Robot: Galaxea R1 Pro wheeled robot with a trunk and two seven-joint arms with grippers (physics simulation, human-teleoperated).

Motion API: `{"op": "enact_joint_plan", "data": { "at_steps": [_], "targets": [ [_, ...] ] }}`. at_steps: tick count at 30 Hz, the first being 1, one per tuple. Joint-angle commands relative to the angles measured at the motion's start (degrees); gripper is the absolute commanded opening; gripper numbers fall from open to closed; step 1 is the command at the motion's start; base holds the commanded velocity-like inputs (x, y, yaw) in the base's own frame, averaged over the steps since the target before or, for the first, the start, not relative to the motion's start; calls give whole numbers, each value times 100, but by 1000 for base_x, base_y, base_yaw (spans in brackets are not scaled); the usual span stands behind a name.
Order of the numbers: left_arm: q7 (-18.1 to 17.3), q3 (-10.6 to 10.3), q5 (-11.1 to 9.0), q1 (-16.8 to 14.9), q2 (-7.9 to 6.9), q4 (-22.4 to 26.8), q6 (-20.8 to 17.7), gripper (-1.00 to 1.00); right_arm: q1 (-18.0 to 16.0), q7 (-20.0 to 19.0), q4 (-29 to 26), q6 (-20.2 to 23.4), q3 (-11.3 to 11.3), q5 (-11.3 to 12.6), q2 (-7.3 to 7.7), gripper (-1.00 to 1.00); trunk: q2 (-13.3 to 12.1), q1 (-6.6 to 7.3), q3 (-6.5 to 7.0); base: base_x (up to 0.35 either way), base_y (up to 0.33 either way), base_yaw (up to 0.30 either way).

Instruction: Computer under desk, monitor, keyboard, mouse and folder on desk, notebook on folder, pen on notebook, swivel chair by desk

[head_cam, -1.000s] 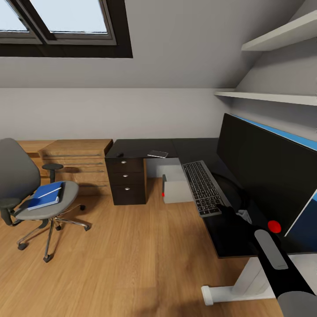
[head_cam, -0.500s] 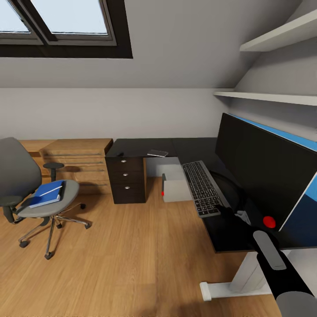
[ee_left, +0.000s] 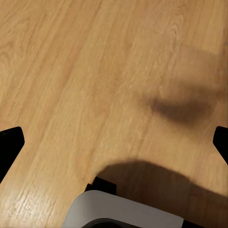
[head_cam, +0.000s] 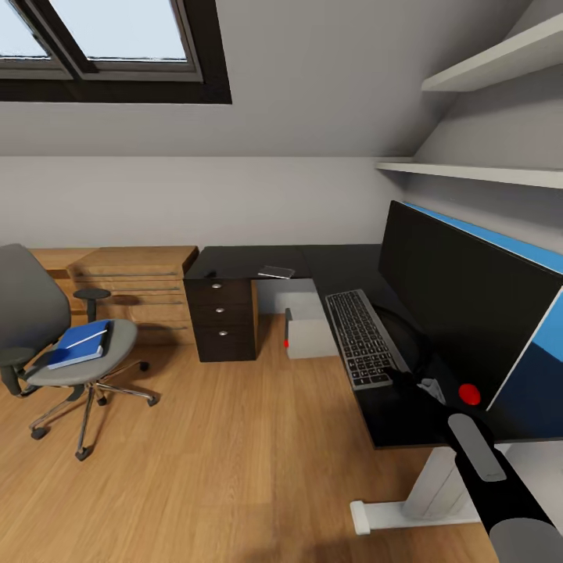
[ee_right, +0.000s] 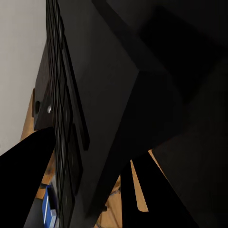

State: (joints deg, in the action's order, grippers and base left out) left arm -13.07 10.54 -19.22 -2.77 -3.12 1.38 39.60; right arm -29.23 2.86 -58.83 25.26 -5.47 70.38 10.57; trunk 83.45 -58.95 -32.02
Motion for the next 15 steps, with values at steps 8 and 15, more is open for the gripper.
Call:
{"op": "enact_joint_plan", "data": {
  "at_steps": [8, 15],
  "targets": [
    [-58, 44, -29, -4, -1, -6, 9, 100, -3, 31, 10, -2, -7, 67, -2, -100, 3, 0, -6, 0, -52, 0],
    [-60, 44, -29, -4, -4, -6, 10, 100, 0, 31, 27, -3, -7, 72, -2, -100, 3, 0, -6, 0, -37, 0]
  ]
}}
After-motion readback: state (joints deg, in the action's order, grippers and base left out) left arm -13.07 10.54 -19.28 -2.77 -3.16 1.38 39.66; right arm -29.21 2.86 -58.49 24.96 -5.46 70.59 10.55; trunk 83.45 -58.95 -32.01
